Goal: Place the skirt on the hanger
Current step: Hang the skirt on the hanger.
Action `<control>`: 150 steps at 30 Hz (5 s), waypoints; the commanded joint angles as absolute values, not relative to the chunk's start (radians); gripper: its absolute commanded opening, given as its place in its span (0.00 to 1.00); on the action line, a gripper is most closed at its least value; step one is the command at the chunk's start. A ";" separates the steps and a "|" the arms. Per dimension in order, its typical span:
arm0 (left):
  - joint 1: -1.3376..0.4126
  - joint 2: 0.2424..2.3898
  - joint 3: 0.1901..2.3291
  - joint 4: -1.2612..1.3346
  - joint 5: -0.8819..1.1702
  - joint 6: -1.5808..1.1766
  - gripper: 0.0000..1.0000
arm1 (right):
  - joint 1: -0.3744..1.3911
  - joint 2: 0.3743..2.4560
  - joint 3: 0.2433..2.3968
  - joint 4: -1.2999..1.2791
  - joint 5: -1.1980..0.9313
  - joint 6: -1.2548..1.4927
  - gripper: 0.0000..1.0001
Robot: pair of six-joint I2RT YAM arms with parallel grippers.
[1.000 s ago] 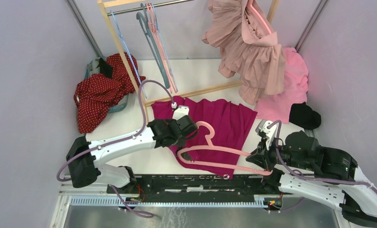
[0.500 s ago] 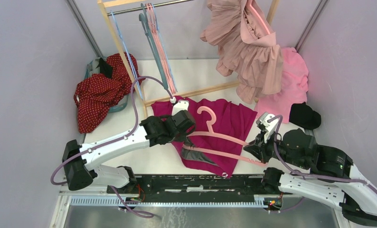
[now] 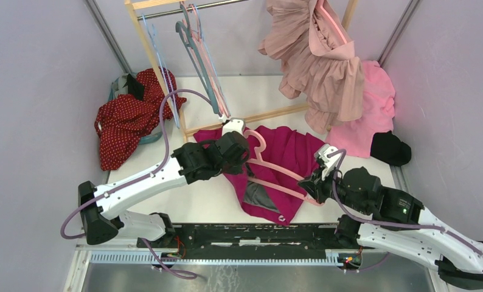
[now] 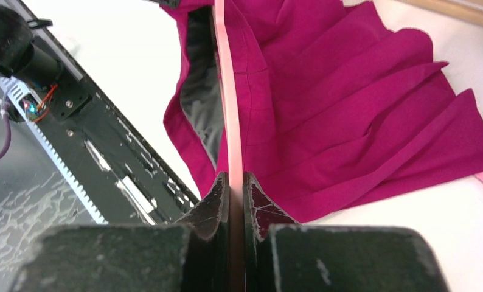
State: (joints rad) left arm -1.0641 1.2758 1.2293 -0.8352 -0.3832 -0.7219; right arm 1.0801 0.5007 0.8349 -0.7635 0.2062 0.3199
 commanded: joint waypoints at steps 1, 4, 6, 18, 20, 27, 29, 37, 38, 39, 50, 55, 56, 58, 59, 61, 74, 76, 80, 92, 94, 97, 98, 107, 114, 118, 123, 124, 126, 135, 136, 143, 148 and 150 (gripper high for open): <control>-1.066 1.241 1.262 -0.804 -0.355 -0.671 0.03 | 1.082 0.497 0.779 -0.540 0.316 0.287 0.02; -1.065 1.236 1.252 -0.796 -0.352 -0.670 0.03 | 1.083 0.512 0.739 -0.455 0.324 0.274 0.02; -1.065 1.235 1.255 -0.792 -0.357 -0.668 0.03 | 1.083 0.545 0.727 -0.417 0.312 0.265 0.02; -1.064 1.256 1.302 -0.759 -0.353 -0.649 0.03 | 1.104 0.499 0.509 -0.057 0.252 0.211 0.02; -1.063 1.257 1.305 -0.757 -0.363 -0.645 0.03 | 1.103 0.497 0.507 -0.043 0.231 0.199 0.02; -1.036 1.200 1.286 -0.802 -0.445 -0.648 0.03 | 1.106 0.496 0.589 -0.095 0.160 0.162 0.02; -1.030 1.189 1.288 -0.794 -0.439 -0.641 0.03 | 1.105 0.497 0.623 -0.124 0.152 0.146 0.02; -1.027 1.247 1.405 -0.772 -0.368 -0.581 0.03 | 1.104 0.495 0.660 -0.119 0.151 0.106 0.02; -1.027 1.253 1.422 -0.778 -0.377 -0.575 0.03 | 1.105 0.495 0.667 -0.121 0.147 0.106 0.02; -1.026 1.257 1.435 -0.784 -0.387 -0.570 0.03 | 1.106 0.495 0.674 -0.125 0.141 0.104 0.02; -1.020 1.302 1.542 -0.777 -0.349 -0.542 0.03 | 1.106 0.497 0.684 -0.085 0.124 0.084 0.02; -1.020 1.319 1.555 -0.733 -0.282 -0.540 0.03 | 1.104 0.497 0.614 0.016 0.127 0.107 0.02; -1.021 1.319 1.555 -0.727 -0.272 -0.540 0.03 | 1.104 0.497 0.592 0.043 0.130 0.112 0.02; -1.021 1.314 1.552 -0.719 -0.262 -0.543 0.03 | 1.105 0.498 0.563 0.089 0.138 0.119 0.02; -1.021 1.307 1.547 -0.717 -0.262 -0.543 0.03 | 1.105 0.501 0.548 0.114 0.142 0.123 0.02; -1.021 1.291 1.532 -0.712 -0.269 -0.545 0.03 | 1.104 0.511 0.515 0.167 0.150 0.129 0.02; -1.022 1.179 1.340 -0.706 -0.382 -0.597 0.08 | 1.105 0.781 0.290 0.701 0.201 0.255 0.02; -1.021 1.170 1.321 -0.721 -0.406 -0.605 0.11 | 1.105 0.828 0.225 0.826 0.213 0.267 0.02; -1.020 1.157 1.283 -0.743 -0.440 -0.622 0.19 | 1.107 0.913 0.186 0.953 0.223 0.289 0.02; -1.010 1.083 1.174 -0.818 -0.558 -0.690 0.44 | 1.106 1.051 0.156 1.123 0.222 0.303 0.02; -1.008 1.069 1.157 -0.819 -0.583 -0.691 0.45 | 1.107 1.066 0.151 1.146 0.219 0.307 0.02; -1.007 1.041 1.131 -0.797 -0.631 -0.667 0.49 | 1.106 1.067 0.143 1.163 0.218 0.310 0.02; -1.006 1.032 1.123 -0.788 -0.653 -0.659 0.51 | 1.106 1.065 0.141 1.164 0.215 0.310 0.02; -0.993 1.015 1.061 -0.602 -0.705 -0.526 0.62 | 1.106 1.046 0.144 1.171 0.185 0.331 0.02; -0.964 1.049 1.025 -0.485 -0.641 -0.451 0.69 | 1.106 1.047 0.146 1.184 0.172 0.340 0.02; -0.940 1.039 0.997 -0.423 -0.603 -0.420 0.70 | 1.106 1.038 0.146 1.182 0.165 0.342 0.02; -0.906 1.023 0.954 -0.363 -0.533 -0.403 0.73 | 1.106 1.025 0.148 1.179 0.159 0.346 0.02; -0.902 1.021 0.941 -0.352 -0.524 -0.403 0.73 | 1.106 1.022 0.149 1.178 0.157 0.347 0.02; -0.896 1.010 0.913 -0.321 -0.510 -0.399 0.73 | 1.107 1.016 0.151 1.175 0.153 0.349 0.02; -0.884 0.996 0.854 -0.201 -0.447 -0.356 0.72 | 1.106 1.014 0.155 1.176 0.129 0.362 0.02; -0.884 1.000 0.854 -0.197 -0.450 -0.352 0.72 | 1.106 1.014 0.155 1.177 0.126 0.364 0.02; -0.883 1.003 0.870 -0.169 -0.446 -0.321 0.70 | 1.107 1.014 0.158 1.174 0.114 0.371 0.01; -0.884 1.014 0.877 -0.174 -0.446 -0.291 0.67 | 1.107 1.008 0.161 1.168 0.108 0.374 0.02; -0.884 1.018 0.879 -0.177 -0.453 -0.278 0.66 | 1.107 1.002 0.162 1.161 0.105 0.375 0.02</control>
